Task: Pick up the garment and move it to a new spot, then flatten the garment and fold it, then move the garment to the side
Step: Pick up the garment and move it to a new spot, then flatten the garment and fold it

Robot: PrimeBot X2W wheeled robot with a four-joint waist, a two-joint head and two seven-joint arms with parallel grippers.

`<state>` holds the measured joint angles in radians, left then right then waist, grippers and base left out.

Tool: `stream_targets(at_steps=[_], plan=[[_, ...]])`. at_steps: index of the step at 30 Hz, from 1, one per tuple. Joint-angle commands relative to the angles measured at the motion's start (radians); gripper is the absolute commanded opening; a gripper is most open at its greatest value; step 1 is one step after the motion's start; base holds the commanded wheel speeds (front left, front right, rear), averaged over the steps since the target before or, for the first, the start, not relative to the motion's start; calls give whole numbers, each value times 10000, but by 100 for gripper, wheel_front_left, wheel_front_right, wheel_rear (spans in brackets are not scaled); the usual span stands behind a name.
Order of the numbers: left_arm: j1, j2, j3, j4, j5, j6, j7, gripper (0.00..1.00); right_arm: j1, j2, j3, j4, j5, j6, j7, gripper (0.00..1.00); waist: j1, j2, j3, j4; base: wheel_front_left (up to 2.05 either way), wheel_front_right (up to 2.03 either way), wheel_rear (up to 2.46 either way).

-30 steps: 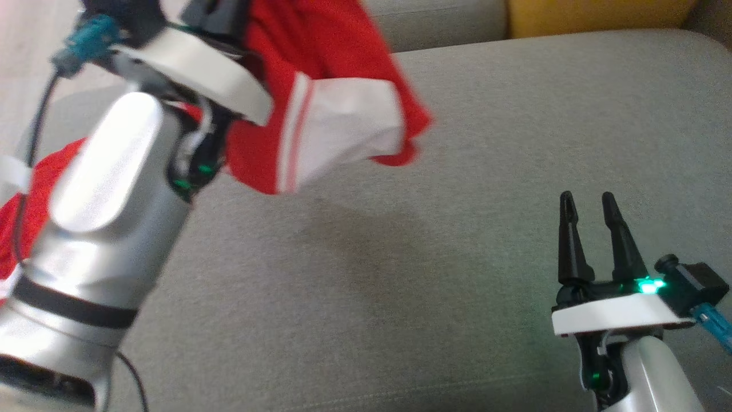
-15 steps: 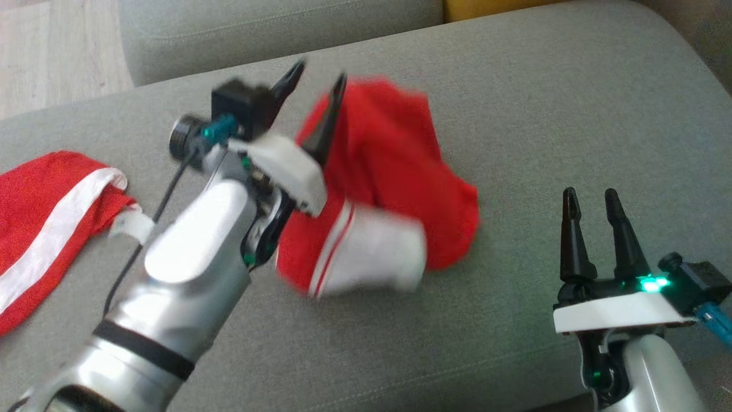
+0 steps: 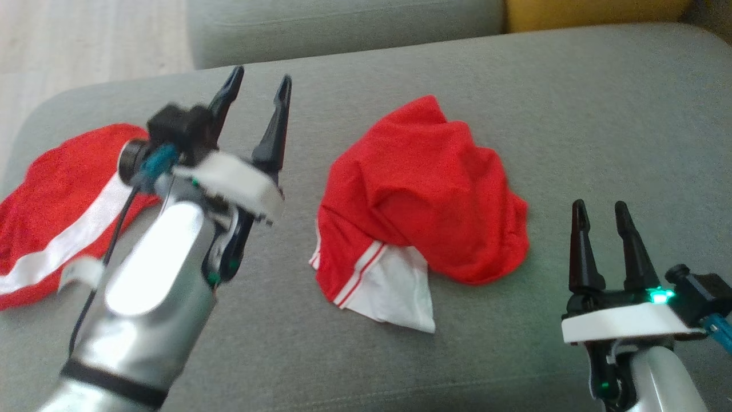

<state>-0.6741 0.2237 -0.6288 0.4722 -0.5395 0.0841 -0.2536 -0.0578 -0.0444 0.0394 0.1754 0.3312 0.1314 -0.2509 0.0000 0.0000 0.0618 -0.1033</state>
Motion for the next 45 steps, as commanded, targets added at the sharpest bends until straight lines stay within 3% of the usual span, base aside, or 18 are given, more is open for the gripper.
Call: stream_targets(at_steps=[1, 8, 14, 21, 29, 34, 39, 45], plan=[[199, 424, 607, -701, 239, 70, -78, 100, -198, -58, 162, -318, -145, -7, -109, 100, 0, 0, -205, 477, 0, 0, 0], [2580, 470, 1652, -2603, 888, 276, -80, 100, 14, -58, -46, -281, -418, -7, -109, 100, 0, 0, -638, 1245, 0, 0, 0], [4320, 64, 2365, -3736, 1474, 361, -81, 100, 234, -58, -92, -300, -585, -7, -109, 100, 0, 0, -861, 1512, 0, 0, 0], [5998, -772, 3374, -4736, 2403, 89, -81, 100, 519, -58, -110, -339, -659, -7, -109, 100, 0, 0, -981, 1544, 0, 0, 0], [6442, -1454, 4061, -4864, 3100, -690, -81, 100, 607, -58, 75, -418, -948, -7, -109, 100, 0, 0, -858, 1730, 0, 0, 0], [6436, -1616, 4121, -4616, 3255, -1008, -81, 100, 555, -58, 1650, -28, -1485, -7, 37, 100, 0, 0, -679, 2074, 0, 0, 0], [6342, -1697, 4091, -4429, 3273, -1186, -81, 100, 218, -58, 2834, 756, -2179, -7, 867, 100, 0, 0, -355, 2522, 0, 0, 0], [6194, -1729, 4004, -4290, 3105, -1232, -82, 100, -211, -58, 2885, 2173, -2549, -7, 1713, 100, 0, 0, -42, 3156, 0, 0, 0]])
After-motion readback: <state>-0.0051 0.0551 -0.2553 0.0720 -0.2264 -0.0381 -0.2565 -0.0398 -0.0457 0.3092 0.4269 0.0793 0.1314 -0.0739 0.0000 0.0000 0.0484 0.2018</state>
